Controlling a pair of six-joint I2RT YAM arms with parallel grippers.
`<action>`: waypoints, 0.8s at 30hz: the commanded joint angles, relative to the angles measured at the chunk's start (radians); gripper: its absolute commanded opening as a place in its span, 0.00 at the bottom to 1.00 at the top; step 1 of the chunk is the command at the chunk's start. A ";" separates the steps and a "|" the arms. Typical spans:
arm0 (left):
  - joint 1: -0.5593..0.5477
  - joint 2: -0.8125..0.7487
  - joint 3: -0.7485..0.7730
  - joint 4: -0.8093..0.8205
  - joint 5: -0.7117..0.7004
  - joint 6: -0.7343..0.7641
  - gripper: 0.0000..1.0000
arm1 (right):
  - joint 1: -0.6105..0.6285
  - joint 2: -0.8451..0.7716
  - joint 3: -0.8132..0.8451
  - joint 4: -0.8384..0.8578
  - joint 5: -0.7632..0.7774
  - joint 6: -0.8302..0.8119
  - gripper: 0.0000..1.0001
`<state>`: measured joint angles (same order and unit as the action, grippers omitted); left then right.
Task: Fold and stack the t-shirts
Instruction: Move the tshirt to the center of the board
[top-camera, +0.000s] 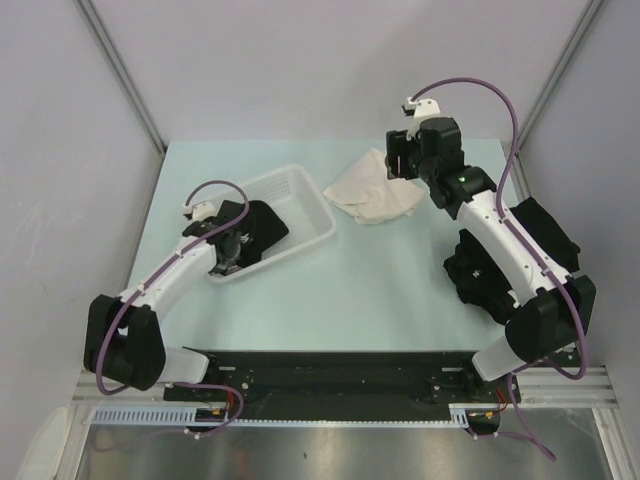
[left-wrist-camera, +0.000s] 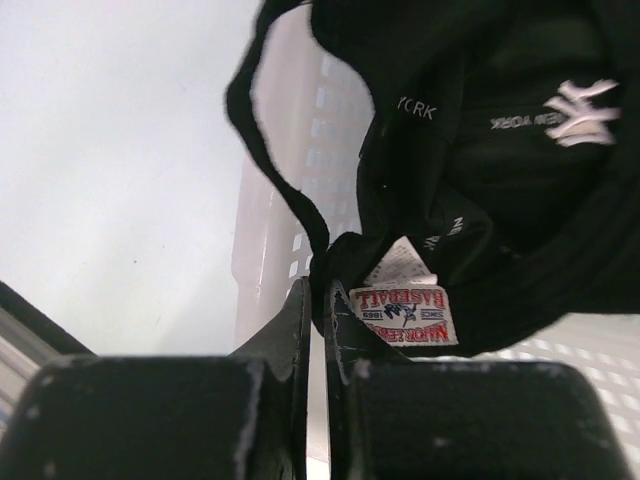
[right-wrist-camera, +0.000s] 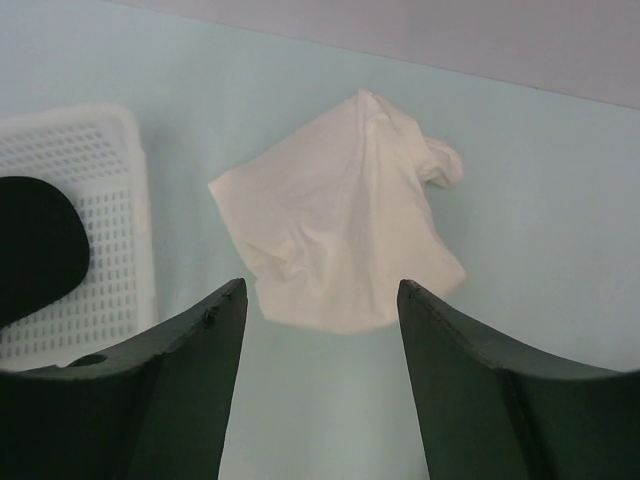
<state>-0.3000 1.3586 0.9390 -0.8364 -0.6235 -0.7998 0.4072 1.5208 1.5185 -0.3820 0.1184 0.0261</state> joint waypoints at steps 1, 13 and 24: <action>-0.005 -0.021 0.014 -0.032 0.025 0.027 0.00 | 0.018 0.007 -0.003 0.045 -0.005 0.014 0.67; -0.031 -0.065 0.014 -0.001 0.054 0.074 0.00 | 0.038 0.025 -0.001 -0.003 0.001 0.066 0.69; -0.094 -0.147 0.133 0.045 0.061 0.178 0.30 | 0.091 0.173 -0.006 -0.028 -0.089 0.178 0.73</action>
<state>-0.3798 1.2575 0.9882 -0.8211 -0.5541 -0.6701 0.4789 1.6497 1.5181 -0.4076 0.0795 0.1452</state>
